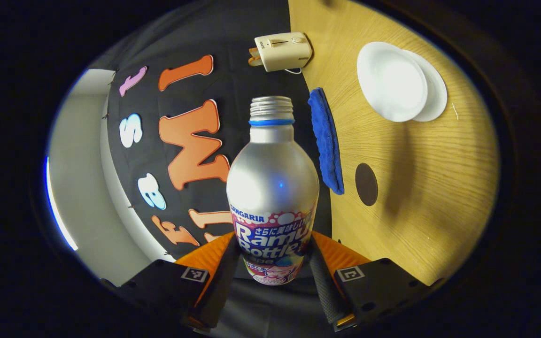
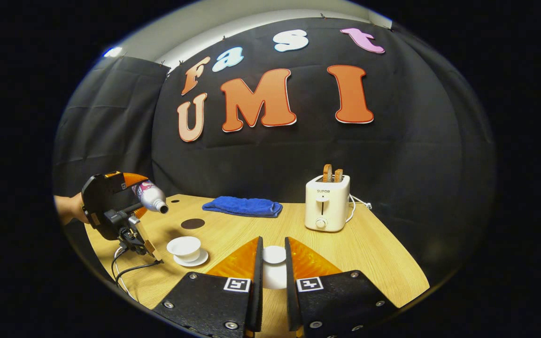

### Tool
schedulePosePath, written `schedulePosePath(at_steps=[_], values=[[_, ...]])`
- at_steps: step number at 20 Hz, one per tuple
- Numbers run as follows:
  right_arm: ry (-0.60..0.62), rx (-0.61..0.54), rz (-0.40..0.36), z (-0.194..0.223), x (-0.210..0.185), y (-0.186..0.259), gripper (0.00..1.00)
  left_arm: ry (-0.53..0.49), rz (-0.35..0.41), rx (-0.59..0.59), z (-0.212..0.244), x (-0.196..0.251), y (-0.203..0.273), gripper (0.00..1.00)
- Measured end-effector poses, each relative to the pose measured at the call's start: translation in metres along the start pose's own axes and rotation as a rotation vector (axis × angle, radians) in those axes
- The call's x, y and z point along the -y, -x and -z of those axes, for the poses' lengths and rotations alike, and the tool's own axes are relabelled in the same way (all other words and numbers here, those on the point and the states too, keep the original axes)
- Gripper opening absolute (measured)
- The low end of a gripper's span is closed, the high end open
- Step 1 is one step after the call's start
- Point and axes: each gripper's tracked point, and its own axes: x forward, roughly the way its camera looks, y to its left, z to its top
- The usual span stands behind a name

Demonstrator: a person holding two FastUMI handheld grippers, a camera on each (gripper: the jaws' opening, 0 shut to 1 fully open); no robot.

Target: Open the teacup lid with one hand, grasp the water bottle and pour water into the teacup with the other hand; after pouring, place the water bottle on the coaster and then close the teacup lid.

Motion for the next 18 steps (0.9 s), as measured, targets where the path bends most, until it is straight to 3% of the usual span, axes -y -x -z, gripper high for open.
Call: schedulePosePath(at_steps=[18], values=[[0.027,-0.008,-0.007,0.004,-0.01,0.005,0.22,-0.217,-0.004,0.093,-0.011,-0.001,-0.016,0.84]])
